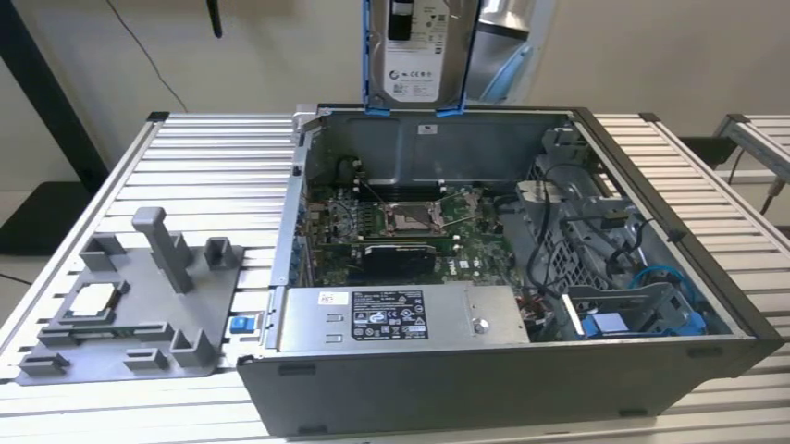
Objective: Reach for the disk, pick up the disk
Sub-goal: 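Pick up the disk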
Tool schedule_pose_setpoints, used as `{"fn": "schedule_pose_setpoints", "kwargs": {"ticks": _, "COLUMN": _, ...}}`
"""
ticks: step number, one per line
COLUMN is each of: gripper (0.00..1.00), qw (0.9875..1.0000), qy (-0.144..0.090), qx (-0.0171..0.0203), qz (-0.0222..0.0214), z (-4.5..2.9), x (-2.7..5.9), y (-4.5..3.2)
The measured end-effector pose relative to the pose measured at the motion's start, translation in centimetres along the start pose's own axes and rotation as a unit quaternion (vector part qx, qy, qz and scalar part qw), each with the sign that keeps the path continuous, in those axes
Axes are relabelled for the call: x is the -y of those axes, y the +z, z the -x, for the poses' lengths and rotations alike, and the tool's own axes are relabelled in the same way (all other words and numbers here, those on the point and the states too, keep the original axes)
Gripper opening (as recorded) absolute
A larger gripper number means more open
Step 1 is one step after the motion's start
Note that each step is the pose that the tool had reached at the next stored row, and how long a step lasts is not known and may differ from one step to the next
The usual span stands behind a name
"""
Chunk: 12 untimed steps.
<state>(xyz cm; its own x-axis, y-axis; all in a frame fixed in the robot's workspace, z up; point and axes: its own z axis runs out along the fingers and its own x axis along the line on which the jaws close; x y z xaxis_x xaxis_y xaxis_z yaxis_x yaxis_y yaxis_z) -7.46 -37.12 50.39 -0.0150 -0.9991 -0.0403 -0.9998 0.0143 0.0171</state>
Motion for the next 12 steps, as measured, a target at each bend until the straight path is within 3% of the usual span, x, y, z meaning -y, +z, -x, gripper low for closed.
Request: {"fn": "schedule_pose_setpoints", "kwargs": {"ticks": 12, "gripper": 0.0, "qw": 1.0, "qy": 0.0, "qx": -0.0001, "qz": 0.0009, "z": 0.05, "x": 3.49, "y": -0.06}}
